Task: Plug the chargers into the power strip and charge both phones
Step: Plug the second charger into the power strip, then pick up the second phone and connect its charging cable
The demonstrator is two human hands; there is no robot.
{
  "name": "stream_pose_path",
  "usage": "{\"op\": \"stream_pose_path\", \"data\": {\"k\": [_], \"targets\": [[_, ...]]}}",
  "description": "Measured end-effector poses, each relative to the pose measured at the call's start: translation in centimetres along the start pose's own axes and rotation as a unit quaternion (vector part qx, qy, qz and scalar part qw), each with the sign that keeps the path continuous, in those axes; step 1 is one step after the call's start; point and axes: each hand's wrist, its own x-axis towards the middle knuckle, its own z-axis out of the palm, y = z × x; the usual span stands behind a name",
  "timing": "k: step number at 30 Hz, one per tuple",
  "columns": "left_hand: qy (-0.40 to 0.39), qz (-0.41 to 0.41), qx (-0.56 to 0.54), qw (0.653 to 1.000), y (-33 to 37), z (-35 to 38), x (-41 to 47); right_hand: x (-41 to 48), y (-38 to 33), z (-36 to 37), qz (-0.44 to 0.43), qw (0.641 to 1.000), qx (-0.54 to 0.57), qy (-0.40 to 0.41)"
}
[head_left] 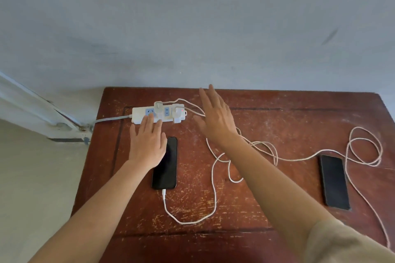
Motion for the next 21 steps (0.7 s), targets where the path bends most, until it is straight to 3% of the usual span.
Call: {"op": "stream_pose_path", "data": {"k": [2, 5, 14, 17, 21], "targets": [[0.043, 0.017, -0.020, 0.999, 2.3, 0.2, -1.6, -4.5, 2.5, -0.4, 0.056, 0.998, 0.009, 0.035], [0.048, 0.053, -0.043, 0.997, 7.0, 1.4, -3.0, -11.8, 7.0, -0.5, 0.155, 0.988, 0.005, 0.028], [-0.081, 0.269, -0.057, 0.958, 23.9, 6.6, -6.7, -30.8, 16.2, -1.2, 0.447, 0.893, 0.043, 0.033], [-0.121, 0.315, -0.040, 0.941, 28.9, 7.8, -7.9, -34.8, 18.5, -1.9, 0.498, 0.864, 0.060, 0.050], [-0.153, 0.337, -0.010, 0.929, 34.1, 9.8, -9.2, -37.2, 22.4, -2.2, 0.513, 0.853, 0.081, 0.061]]}}
